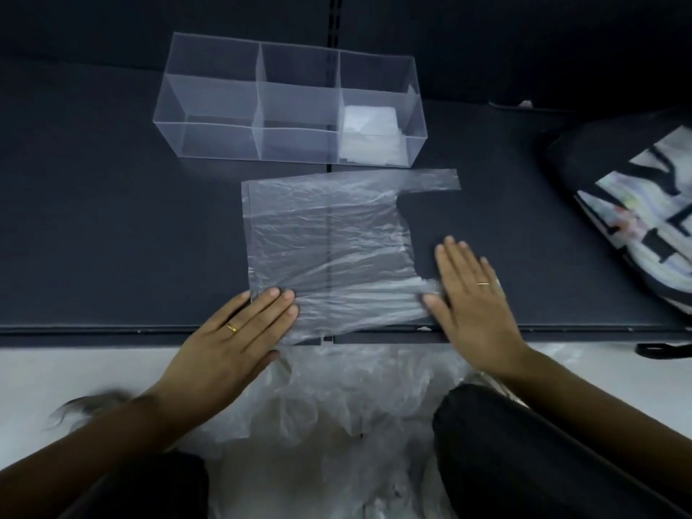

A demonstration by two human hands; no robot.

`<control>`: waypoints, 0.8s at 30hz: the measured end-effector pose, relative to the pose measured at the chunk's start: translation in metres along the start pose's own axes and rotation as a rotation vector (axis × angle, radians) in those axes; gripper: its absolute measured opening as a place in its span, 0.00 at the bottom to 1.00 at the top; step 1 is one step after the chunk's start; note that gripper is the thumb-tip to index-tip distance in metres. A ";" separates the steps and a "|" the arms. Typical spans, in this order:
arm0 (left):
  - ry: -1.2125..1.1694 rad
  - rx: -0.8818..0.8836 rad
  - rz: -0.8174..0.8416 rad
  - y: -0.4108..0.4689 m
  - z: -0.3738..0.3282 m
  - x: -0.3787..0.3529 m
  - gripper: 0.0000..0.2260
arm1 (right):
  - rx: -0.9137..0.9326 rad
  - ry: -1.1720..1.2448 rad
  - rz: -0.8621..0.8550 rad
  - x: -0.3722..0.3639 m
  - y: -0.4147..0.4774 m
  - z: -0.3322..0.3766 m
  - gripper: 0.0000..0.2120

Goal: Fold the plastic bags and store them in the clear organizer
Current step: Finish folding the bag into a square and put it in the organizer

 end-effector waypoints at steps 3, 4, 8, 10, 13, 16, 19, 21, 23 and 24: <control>0.000 -0.008 -0.032 -0.001 -0.002 0.003 0.24 | -0.220 0.023 0.029 -0.007 -0.011 -0.052 0.34; -0.006 -0.013 -0.042 0.000 -0.003 0.005 0.23 | -0.295 0.030 0.027 -0.007 -0.012 -0.061 0.34; -0.088 -0.028 -0.105 0.006 -0.009 0.026 0.17 | -0.327 0.143 -0.100 0.023 -0.003 -0.046 0.31; -0.192 -0.003 -0.165 0.011 -0.012 0.043 0.14 | -0.023 0.343 -0.114 0.047 0.004 0.007 0.36; -0.415 0.070 -0.248 0.021 -0.016 0.070 0.13 | 0.429 0.379 0.010 0.064 -0.002 0.098 0.43; -0.631 0.183 -0.253 0.030 -0.012 0.088 0.15 | 0.440 0.344 -0.035 0.064 -0.001 0.116 0.27; -0.816 0.357 -0.261 0.026 0.008 0.097 0.12 | 0.281 0.402 -0.123 0.068 0.003 0.080 0.04; -0.887 0.475 -0.285 0.016 0.025 0.098 0.09 | 0.175 0.433 -0.068 0.064 0.002 0.046 0.01; -0.939 0.580 -0.297 0.006 0.042 0.095 0.07 | 0.064 0.502 0.038 0.060 -0.001 0.013 0.01; -0.964 0.619 -0.299 0.002 0.049 0.094 0.07 | 0.027 0.550 0.101 0.058 -0.002 -0.001 0.03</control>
Point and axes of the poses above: each hand's wrist, its own y-axis towards the middle knuckle, its own x-axis out of the back of the hand, z = x × y, the point moved 7 cm from there along y, towards the middle knuckle, and after that the axes turned 9 degrees about -y, right-handed, at the moved point
